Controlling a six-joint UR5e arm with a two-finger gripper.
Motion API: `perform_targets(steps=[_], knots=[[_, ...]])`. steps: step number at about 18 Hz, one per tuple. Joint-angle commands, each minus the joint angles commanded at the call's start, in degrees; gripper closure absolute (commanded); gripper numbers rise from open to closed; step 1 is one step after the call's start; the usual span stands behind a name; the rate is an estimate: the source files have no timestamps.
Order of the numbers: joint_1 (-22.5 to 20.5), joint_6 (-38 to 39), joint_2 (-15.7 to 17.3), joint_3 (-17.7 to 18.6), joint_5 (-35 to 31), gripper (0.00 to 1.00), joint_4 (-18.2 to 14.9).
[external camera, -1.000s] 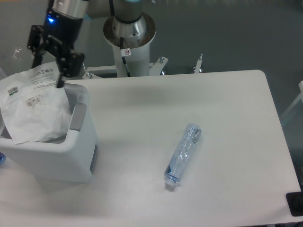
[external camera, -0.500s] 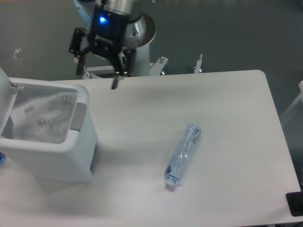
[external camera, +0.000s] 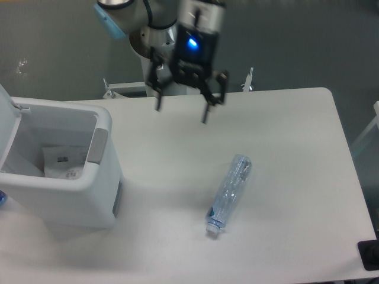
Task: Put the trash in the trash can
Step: 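Open the gripper to drop the wrapper into the bin, then move the gripper over the clear water bottle and lower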
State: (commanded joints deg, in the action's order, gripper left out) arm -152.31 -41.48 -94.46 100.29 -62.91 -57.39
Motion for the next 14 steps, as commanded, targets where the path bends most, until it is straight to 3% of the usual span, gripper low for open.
perform_targets(steps=[3,9,14], knots=[[0.1,0.1,-5.9,-2.8,-6.2,0.0,-0.3],[0.4,-0.3,-16.4,-8.2,-11.8,0.0,-0.4],[3.8,-0.7,-22.2,-11.7,-21.0,0.0,-1.0]])
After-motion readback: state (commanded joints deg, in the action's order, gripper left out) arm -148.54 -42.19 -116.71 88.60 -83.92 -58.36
